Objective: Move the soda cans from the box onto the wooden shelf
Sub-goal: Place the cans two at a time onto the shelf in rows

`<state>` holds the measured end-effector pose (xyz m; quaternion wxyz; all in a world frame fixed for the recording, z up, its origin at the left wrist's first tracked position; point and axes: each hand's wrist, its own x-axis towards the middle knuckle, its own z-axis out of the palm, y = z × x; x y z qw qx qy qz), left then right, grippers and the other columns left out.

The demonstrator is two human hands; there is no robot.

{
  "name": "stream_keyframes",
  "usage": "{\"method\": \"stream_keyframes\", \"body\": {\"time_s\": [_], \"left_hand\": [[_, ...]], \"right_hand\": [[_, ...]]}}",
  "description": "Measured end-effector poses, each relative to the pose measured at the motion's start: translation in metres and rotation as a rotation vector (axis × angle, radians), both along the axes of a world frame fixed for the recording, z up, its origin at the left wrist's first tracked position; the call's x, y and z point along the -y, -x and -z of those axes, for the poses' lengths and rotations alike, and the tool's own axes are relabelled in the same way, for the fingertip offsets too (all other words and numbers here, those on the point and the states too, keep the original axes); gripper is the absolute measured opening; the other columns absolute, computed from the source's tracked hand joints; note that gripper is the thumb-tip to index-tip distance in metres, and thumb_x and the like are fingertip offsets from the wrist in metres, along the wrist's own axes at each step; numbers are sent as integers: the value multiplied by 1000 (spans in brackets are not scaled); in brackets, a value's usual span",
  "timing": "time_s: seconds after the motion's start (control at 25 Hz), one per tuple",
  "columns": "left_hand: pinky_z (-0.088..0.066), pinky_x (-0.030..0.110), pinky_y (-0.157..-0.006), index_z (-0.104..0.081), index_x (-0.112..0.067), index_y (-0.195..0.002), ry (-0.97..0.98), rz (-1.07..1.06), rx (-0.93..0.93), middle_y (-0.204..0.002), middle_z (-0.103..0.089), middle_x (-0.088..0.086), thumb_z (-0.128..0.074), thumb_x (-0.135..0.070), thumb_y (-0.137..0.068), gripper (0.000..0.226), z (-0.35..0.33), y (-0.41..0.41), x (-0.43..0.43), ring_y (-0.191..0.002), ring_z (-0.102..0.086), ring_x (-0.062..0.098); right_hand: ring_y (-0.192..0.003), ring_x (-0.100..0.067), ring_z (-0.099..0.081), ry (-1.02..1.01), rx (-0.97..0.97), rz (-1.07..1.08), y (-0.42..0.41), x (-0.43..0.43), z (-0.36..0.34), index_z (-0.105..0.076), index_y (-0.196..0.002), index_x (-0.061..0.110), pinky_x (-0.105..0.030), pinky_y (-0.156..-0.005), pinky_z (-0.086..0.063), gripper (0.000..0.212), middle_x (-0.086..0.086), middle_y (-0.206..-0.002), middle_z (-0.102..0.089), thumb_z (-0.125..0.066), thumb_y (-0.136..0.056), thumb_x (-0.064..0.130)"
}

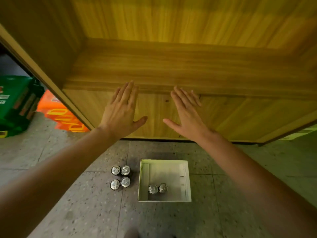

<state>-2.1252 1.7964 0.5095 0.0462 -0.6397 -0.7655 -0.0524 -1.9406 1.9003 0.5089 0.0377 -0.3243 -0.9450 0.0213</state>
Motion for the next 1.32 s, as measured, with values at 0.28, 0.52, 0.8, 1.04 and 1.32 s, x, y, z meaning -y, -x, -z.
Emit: {"method": "stream_keyframes", "body": {"time_s": [0.28,0.52,0.8,1.04,1.32], "left_hand": [[-7,37,-114,-15,0,-144,48,47,-3,-153,-18,21,-21,-63,-80,90,247,-8,23,-143,-16,31],[-2,35,-115,-10,-2,-145,133,103,69,-155,-13,18,-28,-62,-82,88,397,-35,59,-144,-10,28],[3,28,-109,-5,-6,-146,274,171,318,-156,-10,14,-39,-67,-78,97,479,-99,114,-144,-12,25],[-38,39,-104,-2,-16,-146,427,72,528,-151,-21,6,-63,-55,-73,103,506,-120,121,-130,-39,28],[-46,34,-92,-31,-20,-133,240,-185,880,-125,-56,8,-83,-19,-58,91,515,-106,95,-114,-56,26]], "right_hand": [[-144,-24,-12,-24,11,12,-19,18,247,-13,-144,7,-38,-116,-1,80,-12,-155,-14,-34,-87,59],[-143,-24,-17,45,83,25,-48,51,402,-17,-143,6,-37,-115,1,84,-13,-154,-19,-14,-81,63],[-143,-16,-15,399,70,37,-96,108,483,-14,-145,16,-40,-118,-6,85,-3,-156,-17,-45,-81,62],[-119,-22,-52,738,-49,179,-97,130,514,-29,-132,31,-43,-96,-46,88,2,-135,-51,-75,-60,52],[-100,-21,-61,863,-265,374,-81,105,522,-50,-111,16,-36,-83,-50,70,-2,-111,-64,-85,-53,34]]}}
